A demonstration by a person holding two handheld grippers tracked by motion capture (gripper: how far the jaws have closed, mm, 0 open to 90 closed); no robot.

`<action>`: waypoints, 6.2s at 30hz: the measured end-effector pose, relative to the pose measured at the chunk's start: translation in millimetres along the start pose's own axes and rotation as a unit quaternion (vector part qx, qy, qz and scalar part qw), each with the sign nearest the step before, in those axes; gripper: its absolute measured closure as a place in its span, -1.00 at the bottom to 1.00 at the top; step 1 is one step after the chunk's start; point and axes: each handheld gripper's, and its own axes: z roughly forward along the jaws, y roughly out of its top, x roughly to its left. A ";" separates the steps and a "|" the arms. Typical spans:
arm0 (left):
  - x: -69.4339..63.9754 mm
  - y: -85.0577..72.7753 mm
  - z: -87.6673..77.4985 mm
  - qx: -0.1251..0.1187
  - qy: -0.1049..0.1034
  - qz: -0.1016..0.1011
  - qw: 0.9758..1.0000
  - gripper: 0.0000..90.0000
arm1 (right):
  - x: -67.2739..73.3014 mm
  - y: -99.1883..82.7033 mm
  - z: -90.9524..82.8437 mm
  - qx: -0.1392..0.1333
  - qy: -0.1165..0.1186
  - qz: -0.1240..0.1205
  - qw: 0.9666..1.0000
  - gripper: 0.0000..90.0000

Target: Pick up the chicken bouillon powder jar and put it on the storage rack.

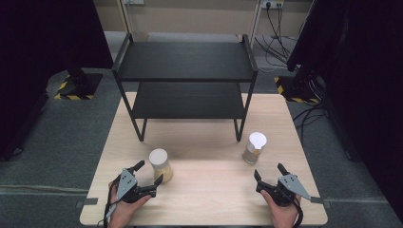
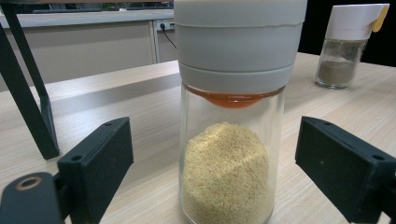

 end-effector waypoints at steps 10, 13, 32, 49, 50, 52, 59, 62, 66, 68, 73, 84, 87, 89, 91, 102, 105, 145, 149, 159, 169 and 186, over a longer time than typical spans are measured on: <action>-0.7 2.7 0.3 -0.032 -0.024 0.000 0.999 -0.74 | -0.5 0.6 0.6 0.002 0.000 0.002 1.000 -0.87; -1.1 5.2 2.6 -0.038 -0.028 0.005 0.999 -0.73 | -0.2 1.1 0.8 0.003 0.000 0.002 1.000 -0.87; 2.4 14.8 22.5 -0.057 -0.024 0.011 0.998 -0.34 | -1.0 3.8 2.9 0.010 0.001 0.005 1.000 -0.88; -5.4 32.8 19.9 -0.050 -0.012 0.004 0.999 -0.25 | -1.6 4.1 3.1 0.010 0.003 0.005 1.000 -0.88; -5.4 32.8 19.9 -0.050 -0.012 0.004 0.999 -0.25 | -1.6 4.1 3.1 0.010 0.003 0.005 1.000 -0.88; -6.6 38.3 19.3 -0.057 -0.008 0.008 0.998 -0.25 | -1.9 4.0 2.9 0.010 0.003 0.006 1.000 -0.88; -7.8 54.7 20.0 -0.081 0.000 0.004 0.997 -0.25 | -1.9 4.4 3.2 0.011 0.003 0.007 1.000 -0.88; -7.5 60.1 20.7 -0.087 0.005 0.002 0.996 -0.25 | -1.8 4.5 3.4 0.012 0.003 0.007 1.000 -0.88; -8.1 67.4 22.4 -0.095 0.012 0.000 0.995 -0.25 | -1.6 4.4 3.6 0.011 0.003 0.007 1.000 -0.88; -7.5 70.4 23.0 -0.097 0.011 -0.001 0.995 -0.25 | -1.4 4.3 3.6 0.011 0.003 0.006 1.000 -0.88; -8.0 76.4 24.0 -0.098 0.012 -0.001 0.995 -0.25 | -1.6 4.4 3.6 0.011 0.003 0.007 1.000 -0.88; -9.1 94.6 25.0 -0.114 0.025 0.000 0.993 -0.24 | -1.1 4.5 3.8 0.011 0.002 0.005 1.000 -0.88; -8.4 101.1 25.1 -0.118 0.028 0.000 0.993 -0.24 | -1.4 4.6 3.8 0.012 0.003 0.007 1.000 -0.88; -8.0 105.5 25.3 -0.121 0.031 0.000 0.992 -0.24 | -1.5 4.6 3.8 0.012 0.003 0.007 1.000 -0.88; -8.1 107.8 25.3 -0.123 0.033 0.001 0.992 -0.24 | -1.2 4.7 3.9 0.012 0.002 0.007 1.000 -0.88; -8.9 127.8 27.9 -0.137 0.047 0.004 0.989 -0.24 | -1.1 4.7 4.1 0.012 0.002 0.007 1.000 -0.88; -9.5 132.7 28.7 -0.140 0.051 0.005 0.989 -0.24 | -1.0 4.7 4.2 0.012 0.002 0.006 1.000 -0.88; -13.8 204.9 39.9 -0.186 0.094 0.014 0.978 -0.24 | -1.0 4.9 5.3 0.012 0.001 0.010 1.000 -0.88; -13.5 212.7 42.7 -0.190 0.096 0.015 0.977 -0.24 | -0.8 5.0 5.4 0.012 0.000 0.009 1.000 -0.87; -11.8 231.1 50.1 -0.198 0.106 0.014 0.974 -0.24 | -1.1 5.0 5.4 0.012 0.001 0.011 1.000 -0.87; -10.8 248.5 51.7 -0.206 0.116 0.017 0.971 -0.24 | -1.2 5.2 5.7 0.012 0.000 0.012 1.000 -0.87; -1.7 275.0 65.5 -0.204 0.136 0.013 0.969 -0.24 | -1.2 5.0 5.7 0.012 0.000 0.012 1.000 -0.87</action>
